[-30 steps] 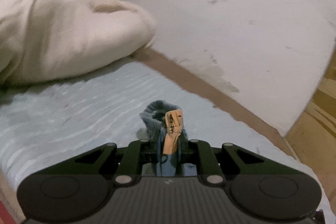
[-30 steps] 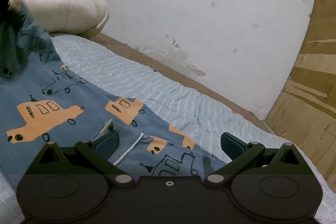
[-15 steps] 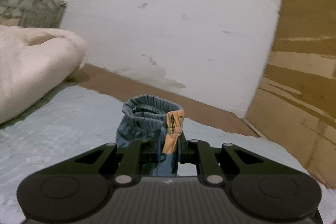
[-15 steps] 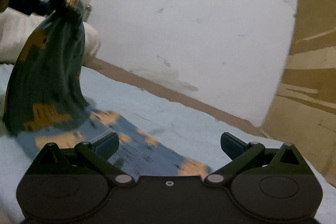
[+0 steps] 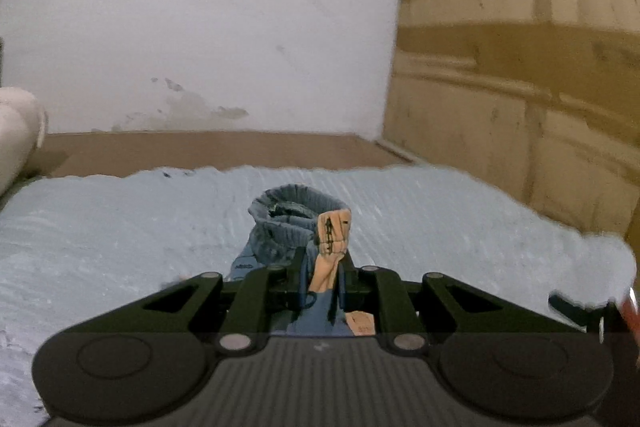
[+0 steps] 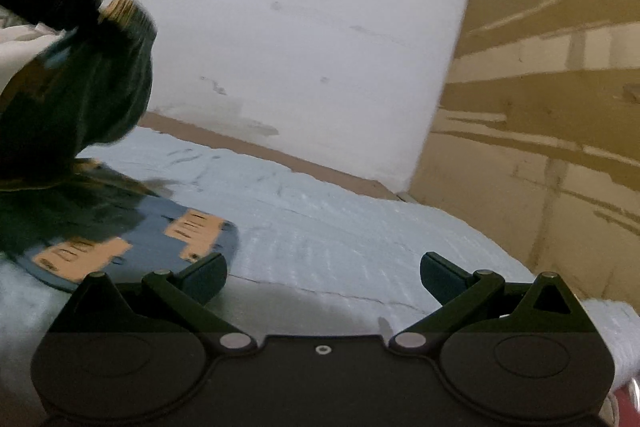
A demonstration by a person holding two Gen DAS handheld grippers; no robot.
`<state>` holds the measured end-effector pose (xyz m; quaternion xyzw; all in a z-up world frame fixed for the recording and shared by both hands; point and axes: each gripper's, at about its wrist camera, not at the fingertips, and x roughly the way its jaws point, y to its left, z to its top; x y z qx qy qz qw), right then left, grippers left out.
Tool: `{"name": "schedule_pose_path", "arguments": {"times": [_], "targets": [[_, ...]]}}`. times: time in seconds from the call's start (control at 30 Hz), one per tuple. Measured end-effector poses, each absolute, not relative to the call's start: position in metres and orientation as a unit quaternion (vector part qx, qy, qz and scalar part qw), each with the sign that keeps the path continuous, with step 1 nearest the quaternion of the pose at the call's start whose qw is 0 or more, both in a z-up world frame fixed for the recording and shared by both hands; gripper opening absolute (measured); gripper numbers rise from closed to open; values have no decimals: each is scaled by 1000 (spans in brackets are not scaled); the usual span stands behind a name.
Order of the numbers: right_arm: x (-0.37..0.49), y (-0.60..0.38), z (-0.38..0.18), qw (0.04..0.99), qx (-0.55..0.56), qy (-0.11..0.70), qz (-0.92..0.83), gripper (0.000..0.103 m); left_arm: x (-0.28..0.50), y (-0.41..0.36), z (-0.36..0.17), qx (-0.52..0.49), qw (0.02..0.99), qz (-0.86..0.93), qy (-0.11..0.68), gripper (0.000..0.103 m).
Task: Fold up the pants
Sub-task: 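Lift the cuff with the left gripper and fold it over the pants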
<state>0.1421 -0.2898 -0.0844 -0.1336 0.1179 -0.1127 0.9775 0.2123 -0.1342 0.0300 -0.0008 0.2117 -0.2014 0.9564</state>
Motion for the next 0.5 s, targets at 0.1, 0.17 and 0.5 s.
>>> {"name": "schedule_pose_path", "arguments": {"times": [0.1, 0.17, 0.5], "targets": [[143, -299, -89, 976, -124, 123, -128, 102, 212, -157, 17, 23, 950, -203, 238, 15], [142, -304, -91, 976, -119, 124, -133, 102, 213, -165, 8, 25, 943, -205, 260, 15], [148, -312, -107, 971, -120, 141, -152, 102, 217, -176, -11, 36, 931, -206, 298, 16]]}}
